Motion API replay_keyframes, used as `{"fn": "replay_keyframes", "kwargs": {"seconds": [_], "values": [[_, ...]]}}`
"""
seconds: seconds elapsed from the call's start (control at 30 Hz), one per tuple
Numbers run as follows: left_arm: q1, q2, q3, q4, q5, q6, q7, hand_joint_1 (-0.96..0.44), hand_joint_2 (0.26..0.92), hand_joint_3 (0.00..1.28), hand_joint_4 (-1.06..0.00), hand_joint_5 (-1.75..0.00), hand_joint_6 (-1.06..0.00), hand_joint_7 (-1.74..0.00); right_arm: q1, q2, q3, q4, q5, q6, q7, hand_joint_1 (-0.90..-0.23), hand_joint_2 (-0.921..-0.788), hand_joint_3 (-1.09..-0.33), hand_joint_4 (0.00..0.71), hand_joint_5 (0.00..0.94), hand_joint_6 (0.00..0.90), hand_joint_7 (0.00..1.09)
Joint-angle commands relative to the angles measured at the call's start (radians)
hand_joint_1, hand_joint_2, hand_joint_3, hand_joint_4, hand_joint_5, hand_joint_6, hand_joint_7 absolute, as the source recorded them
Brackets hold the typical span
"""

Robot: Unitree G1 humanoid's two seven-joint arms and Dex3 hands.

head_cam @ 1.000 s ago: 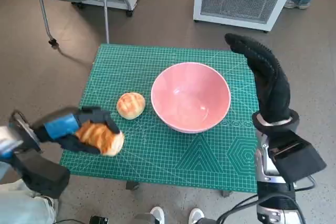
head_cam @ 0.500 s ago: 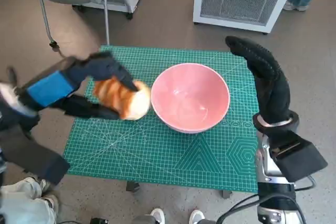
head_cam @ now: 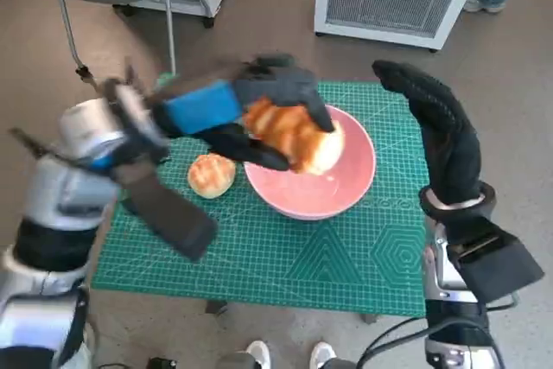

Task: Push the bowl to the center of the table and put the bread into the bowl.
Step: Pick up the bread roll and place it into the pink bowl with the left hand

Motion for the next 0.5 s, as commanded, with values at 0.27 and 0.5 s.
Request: {"fn": "replay_keyframes", "kwargs": {"seconds": [0.27,0.5], "values": [[-0.138,-0.105,-0.159,0.352,0.2,-0.065,0.137,0.0,0.921,0.07,-0.68,-1.09,-0.63,-1.24,0.042,-0.012,-0.013,-0.008,-0.007,-0.004,-0.006,-0.648,-0.921,-0.809,0.212,0.005,-0.001,0.66],[-0.116,-0.134,-0.189,0.417,0.22,-0.019,0.123,0.0,0.921,0.13,-0.61,-1.17,-0.56,-1.3,0.053,-0.011,-0.017,-0.017,-0.018,-0.007,-0.014,-0.648,-0.921,-0.811,0.207,0.002,-0.001,0.66]]}}
